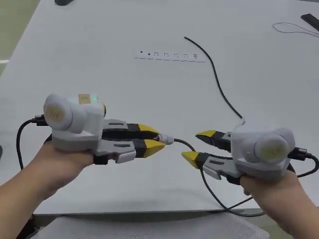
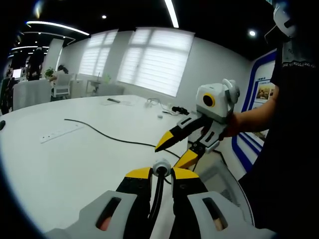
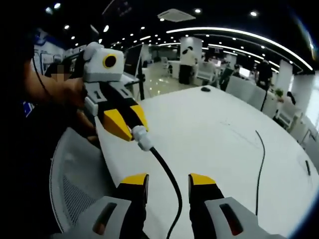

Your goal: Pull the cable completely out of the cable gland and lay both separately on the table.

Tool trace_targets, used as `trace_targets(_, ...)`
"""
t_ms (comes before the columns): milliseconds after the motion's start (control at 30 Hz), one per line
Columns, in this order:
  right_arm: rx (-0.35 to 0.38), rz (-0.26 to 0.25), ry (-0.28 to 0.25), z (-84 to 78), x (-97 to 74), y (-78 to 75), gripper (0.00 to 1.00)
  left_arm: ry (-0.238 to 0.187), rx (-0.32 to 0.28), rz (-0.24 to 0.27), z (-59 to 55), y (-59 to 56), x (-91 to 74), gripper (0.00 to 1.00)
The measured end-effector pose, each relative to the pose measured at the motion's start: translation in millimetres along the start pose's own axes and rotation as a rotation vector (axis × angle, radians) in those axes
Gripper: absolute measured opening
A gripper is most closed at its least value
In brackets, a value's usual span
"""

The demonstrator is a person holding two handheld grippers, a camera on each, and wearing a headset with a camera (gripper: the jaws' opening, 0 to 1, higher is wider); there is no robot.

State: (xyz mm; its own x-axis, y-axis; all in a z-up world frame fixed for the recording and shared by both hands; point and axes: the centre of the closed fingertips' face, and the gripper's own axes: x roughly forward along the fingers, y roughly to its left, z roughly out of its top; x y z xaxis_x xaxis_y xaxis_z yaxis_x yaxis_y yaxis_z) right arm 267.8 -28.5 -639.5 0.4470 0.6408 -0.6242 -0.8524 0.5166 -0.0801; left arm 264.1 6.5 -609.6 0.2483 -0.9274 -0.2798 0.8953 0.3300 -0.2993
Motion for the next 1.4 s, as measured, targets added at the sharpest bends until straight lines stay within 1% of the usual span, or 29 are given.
trace_targets(33, -0.055, -0.011, 0.008, 2.1, 3.6, -0.9, 0.29, 0.002, 0.002, 0.002, -0.3, 0.5, -0.2, 0.15)
trace_targets(67, -0.078, -0.008, 0.007, 4.9, 5.7, 0.4, 0.29, 0.002, 0.001, 0.002, -0.5, 0.6, -0.3, 0.15)
trace_targets(100, -0.094, 0.001, -0.006, 9.8, 8.0, 2.7, 0.27, 0.003, -0.001, 0.002, -0.8, 0.9, -0.5, 0.15)
trace_targets(167, -0.113, -0.001, -0.008, 13.6, 9.6, 2.8, 0.25, 0.004, 0.003, 0.003, -0.8, 1.2, -0.9, 0.15)
trace_targets(267, -0.191, -0.001, -0.008, 18.7, 12.1, 3.7, 0.22, 0.001, -0.004, 0.003, -0.4, 1.9, -1.9, 0.15)
trace_targets(300, -0.205, 0.001, -0.013, 20.1, 12.1, 4.5, 0.19, 0.002, -0.005, 0.003, -0.7, 2.2, -2.0, 0.15)
trace_targets(400, -0.207, 0.014, -0.017, 21.6, 13.4, 6.9, 0.12, 0.003, -0.007, 0.002, -1.3, 2.4, -2.6, 0.15)
trace_targets(467, -0.217, 0.016, -0.012, 20.4, 15.4, 7.7, 0.13, 0.003, -0.010, 0.002, -1.7, 2.5, -2.9, 0.15)
trace_targets(500, -0.238, 0.015, -0.005, 19.4, 16.1, 7.6, 0.11, 0.003, -0.014, 0.001, -2.0, 2.6, -3.2, 0.15)
trace_targets(667, -0.248, 0.033, -0.011, 20.4, 17.4, 11.7, 0.07, 0.003, -0.019, -0.001, -3.3, 2.3, -3.7, 0.15)
trace_targets(733, -0.257, 0.035, -0.010, 21.6, 17.2, 13.3, 0.02, 0.004, -0.020, -0.003, -3.9, 1.7, -3.6, 0.15)
trace_targets(800, -0.264, 0.034, -0.005, 20.8, 18.2, 13.8, 0.02, 0.005, -0.021, -0.001, -4.6, 1.9, -3.9, 0.15)
trace_targets(900, -0.255, 0.032, 0.000, 19.9, 19.6, 14.0, 0.02, 0.008, -0.018, -0.001, -5.4, 2.1, -3.8, 0.15)
trace_targets(967, -0.230, 0.034, 0.001, 19.9, 19.6, 14.4, 0.02, 0.006, -0.017, -0.004, -5.1, 2.1, -4.2, 0.15)
trace_targets(1100, -0.182, 0.030, -0.014, 20.8, 20.0, 13.1, 0.01, 0.002, -0.018, -0.001, -4.5, 2.8, -5.0, 0.15)
trace_targets(1167, -0.167, 0.026, -0.015, 20.0, 20.8, 12.5, 0.01, 0.003, -0.015, 0.000, -5.0, 3.2, -4.7, 0.15)
trace_targets(1300, -0.149, 0.007, 0.001, 15.8, 21.6, 9.2, 0.01, 0.002, -0.014, 0.003, -4.3, 4.0, -4.1, 0.15)
trace_targets(1400, -0.110, -0.006, 0.010, 10.5, 20.3, 4.6, 0.01, 0.001, -0.014, 0.003, -3.8, 4.8, -4.8, 0.15)
